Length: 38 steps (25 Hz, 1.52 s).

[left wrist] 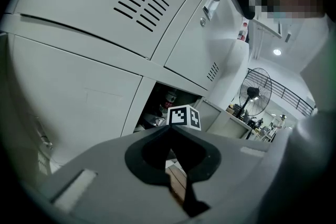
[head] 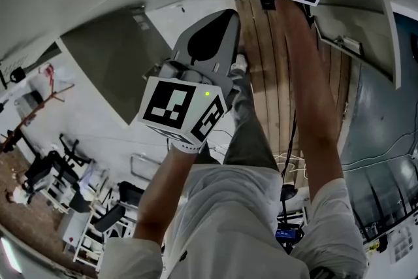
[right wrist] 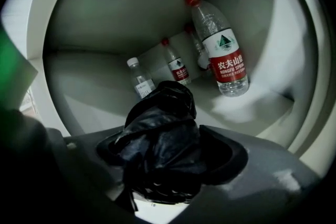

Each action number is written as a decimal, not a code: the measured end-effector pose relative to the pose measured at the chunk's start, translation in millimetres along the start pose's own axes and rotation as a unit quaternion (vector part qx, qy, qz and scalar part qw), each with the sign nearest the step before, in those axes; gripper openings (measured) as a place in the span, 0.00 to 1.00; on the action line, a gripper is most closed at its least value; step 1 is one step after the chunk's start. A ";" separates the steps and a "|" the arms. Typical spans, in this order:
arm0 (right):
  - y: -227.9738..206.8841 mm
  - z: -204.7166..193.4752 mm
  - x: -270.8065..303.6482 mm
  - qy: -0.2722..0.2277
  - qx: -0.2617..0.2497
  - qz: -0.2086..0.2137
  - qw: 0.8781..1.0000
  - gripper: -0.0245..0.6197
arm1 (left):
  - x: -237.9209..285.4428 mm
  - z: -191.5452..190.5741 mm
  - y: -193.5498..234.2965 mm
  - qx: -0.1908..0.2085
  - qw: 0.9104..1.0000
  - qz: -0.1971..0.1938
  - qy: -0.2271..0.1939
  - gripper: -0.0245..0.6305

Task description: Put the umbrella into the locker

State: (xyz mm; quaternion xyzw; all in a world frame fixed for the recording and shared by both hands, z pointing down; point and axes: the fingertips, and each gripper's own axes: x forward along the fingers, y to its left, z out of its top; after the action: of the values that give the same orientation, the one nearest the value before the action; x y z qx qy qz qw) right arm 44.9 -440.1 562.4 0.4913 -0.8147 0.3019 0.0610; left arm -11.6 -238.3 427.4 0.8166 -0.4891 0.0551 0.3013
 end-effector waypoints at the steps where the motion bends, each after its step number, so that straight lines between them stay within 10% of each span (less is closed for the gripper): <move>1: -0.4 -0.1 -0.3 0.000 0.000 0.000 1.000 0.60 | 0.2 -0.1 0.0 0.000 1.000 -0.001 0.001 0.07; 38: 30.4 6.8 -94.4 -0.042 -0.013 0.039 0.998 0.67 | -15.9 2.6 -25.1 0.012 1.000 -0.029 -0.002 0.07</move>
State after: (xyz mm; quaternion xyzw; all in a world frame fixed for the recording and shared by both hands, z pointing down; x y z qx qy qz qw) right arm 68.9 -361.6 506.4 0.4704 -0.8390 0.2725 0.0216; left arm 0.5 -219.0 408.3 0.8338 -0.4655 0.0507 0.2924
